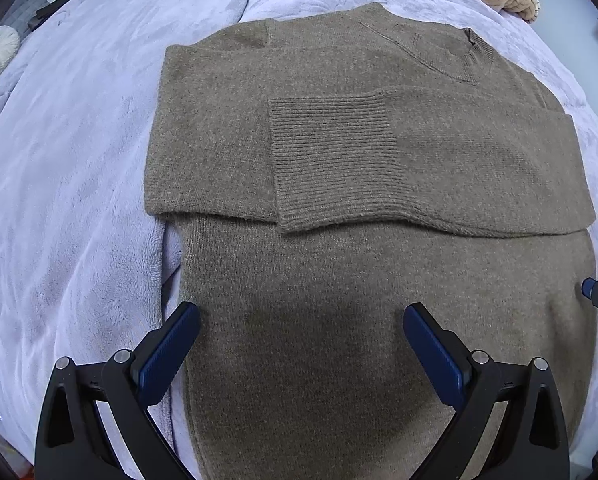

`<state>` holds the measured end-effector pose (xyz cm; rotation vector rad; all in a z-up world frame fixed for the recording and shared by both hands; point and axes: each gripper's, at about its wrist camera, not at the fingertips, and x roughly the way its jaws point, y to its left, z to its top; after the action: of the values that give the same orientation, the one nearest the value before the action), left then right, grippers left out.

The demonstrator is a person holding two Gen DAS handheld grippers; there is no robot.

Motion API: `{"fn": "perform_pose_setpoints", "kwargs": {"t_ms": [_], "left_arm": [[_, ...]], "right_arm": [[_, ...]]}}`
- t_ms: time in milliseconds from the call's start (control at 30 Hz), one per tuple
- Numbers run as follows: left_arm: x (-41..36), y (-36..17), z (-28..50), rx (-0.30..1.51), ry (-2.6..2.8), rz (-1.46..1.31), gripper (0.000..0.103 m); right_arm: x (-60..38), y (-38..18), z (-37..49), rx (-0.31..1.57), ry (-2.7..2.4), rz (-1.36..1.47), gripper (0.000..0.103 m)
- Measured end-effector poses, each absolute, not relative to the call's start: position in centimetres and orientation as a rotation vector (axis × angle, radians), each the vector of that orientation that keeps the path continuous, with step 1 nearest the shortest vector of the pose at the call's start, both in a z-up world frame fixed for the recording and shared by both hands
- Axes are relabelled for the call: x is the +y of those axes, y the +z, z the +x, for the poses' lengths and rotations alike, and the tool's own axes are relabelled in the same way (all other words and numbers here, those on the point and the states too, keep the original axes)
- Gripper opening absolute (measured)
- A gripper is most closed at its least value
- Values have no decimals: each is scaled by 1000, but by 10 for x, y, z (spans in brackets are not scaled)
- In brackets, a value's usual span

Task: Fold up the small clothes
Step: 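Grasp the sweater hem with both tools and lift it toward the collar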

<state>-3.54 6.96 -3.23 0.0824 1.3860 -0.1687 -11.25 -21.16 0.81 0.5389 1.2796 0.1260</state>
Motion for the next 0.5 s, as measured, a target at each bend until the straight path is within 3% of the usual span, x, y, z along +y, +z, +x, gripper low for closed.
{"fn": "perform_pose_setpoints", "kwargs": {"t_ms": [300,500], "left_arm": [[81,-9,-68,1400,-234,61,102],[119,-9,-110,1501,-310,5,102]], "right_arm": [[-235,2,-135,1352,123,719,83],[-256,10,-176,1387,143,760,83]]}}
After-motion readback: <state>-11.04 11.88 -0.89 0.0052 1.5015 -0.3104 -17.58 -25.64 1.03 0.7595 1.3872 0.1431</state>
